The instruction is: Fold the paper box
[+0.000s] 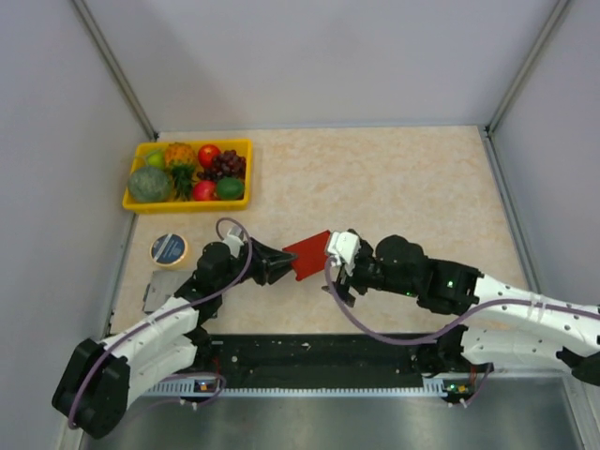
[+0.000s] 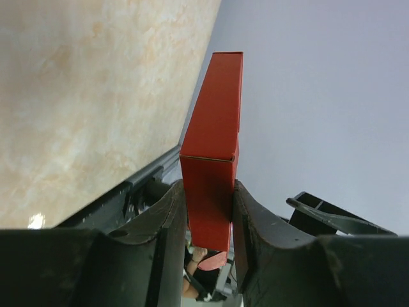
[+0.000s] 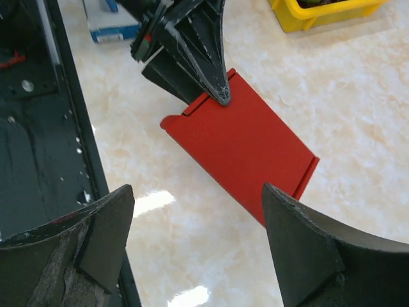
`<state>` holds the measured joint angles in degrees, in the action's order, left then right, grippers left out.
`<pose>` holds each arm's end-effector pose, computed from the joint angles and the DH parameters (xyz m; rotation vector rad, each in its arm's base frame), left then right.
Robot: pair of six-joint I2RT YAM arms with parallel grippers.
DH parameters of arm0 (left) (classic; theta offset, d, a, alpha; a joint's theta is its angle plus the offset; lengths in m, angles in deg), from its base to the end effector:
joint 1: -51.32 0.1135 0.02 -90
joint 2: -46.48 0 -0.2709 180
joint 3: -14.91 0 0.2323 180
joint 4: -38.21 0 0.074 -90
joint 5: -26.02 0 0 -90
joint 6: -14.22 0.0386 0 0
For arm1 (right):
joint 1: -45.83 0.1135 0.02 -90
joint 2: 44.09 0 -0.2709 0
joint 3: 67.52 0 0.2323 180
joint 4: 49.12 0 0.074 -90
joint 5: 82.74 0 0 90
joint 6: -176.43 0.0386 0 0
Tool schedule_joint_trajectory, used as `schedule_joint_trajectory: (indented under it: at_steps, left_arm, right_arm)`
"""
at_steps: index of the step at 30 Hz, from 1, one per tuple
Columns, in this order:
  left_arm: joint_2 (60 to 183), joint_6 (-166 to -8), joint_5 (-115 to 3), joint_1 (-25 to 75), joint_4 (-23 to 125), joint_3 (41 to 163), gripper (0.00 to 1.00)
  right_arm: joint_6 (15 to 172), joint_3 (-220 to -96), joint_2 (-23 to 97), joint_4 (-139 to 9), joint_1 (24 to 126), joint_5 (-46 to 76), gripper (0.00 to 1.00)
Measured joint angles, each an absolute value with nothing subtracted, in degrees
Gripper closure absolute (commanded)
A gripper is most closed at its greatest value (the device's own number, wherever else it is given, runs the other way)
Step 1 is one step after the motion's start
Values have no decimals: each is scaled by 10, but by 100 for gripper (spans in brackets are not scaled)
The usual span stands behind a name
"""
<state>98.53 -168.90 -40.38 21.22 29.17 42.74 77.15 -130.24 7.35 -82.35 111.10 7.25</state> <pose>0.1400 -0.0990 0.2032 -0.8681 2.1029 -1.7347 0.0767 0.1666 0.3287 -1.2169 1.5991 0.6367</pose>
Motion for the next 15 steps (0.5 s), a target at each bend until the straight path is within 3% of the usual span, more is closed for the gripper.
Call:
schedule_joint_trajectory:
  at_steps: [8,15]
  left_arm:
    - [947,-1718,-298,233,438,439,99]
    - [914,-1757,-264,237,459,439,99]
  right_arm:
    - [655,-1342,155,-864,1257,-81,27]
    - [599,-1342,201,-847,1286,-163,32]
